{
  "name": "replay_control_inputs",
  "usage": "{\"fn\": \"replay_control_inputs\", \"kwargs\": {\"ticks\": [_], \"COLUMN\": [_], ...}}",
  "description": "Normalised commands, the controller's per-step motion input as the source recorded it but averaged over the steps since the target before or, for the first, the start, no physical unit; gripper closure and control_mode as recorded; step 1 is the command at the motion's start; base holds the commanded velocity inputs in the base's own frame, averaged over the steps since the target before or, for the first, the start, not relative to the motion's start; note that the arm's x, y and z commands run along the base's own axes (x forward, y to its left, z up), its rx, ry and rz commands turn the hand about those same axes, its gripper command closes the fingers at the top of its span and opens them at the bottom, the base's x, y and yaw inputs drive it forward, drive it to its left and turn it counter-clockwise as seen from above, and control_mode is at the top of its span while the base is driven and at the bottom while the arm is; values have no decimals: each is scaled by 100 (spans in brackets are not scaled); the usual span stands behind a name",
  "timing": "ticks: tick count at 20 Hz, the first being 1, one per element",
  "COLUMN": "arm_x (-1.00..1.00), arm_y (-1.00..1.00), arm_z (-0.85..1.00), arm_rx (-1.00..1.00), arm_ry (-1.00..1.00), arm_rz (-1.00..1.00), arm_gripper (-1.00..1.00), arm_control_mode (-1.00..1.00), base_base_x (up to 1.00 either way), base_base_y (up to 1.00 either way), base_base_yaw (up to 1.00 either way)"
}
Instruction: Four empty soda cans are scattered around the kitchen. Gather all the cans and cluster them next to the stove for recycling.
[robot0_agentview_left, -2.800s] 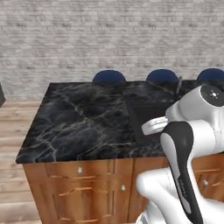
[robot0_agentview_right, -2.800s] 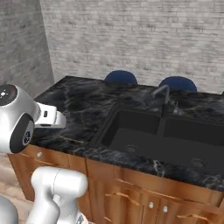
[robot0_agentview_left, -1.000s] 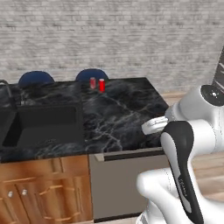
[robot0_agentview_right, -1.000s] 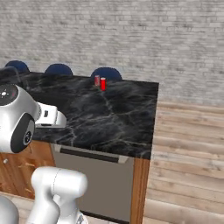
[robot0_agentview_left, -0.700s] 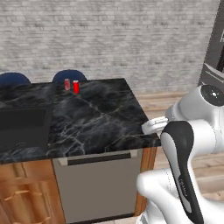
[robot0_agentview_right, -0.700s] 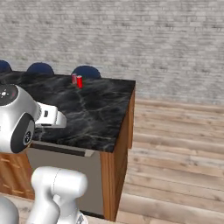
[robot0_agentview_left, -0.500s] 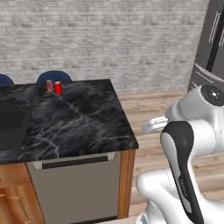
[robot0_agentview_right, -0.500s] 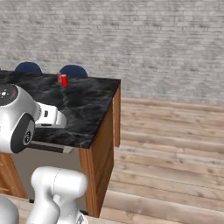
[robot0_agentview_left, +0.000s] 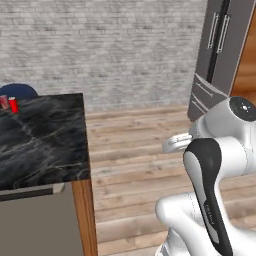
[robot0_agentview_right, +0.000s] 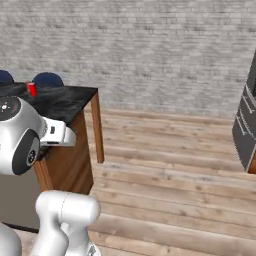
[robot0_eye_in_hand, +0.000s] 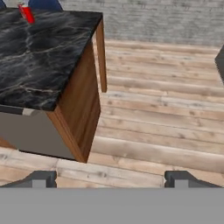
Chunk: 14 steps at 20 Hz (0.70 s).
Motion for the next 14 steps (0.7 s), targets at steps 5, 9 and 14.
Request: {"fn": "replay_control_inputs", "kwargs": {"ticks": [5, 9, 14], "arm_x": [0, 0, 0], "arm_y": [0, 0, 0], "arm_z": [0, 0, 0], "arm_rx": [0, 0, 0], "arm_ry": [0, 0, 0], "arm_rz": [0, 0, 0], "arm_gripper": [-100, -100, -100], "arm_control_mode": [100, 100, 100], "base_base_x": [0, 36, 96], "base_base_y": [-100, -90, -68], "base_base_yaw": [-3, -3, -3]}}
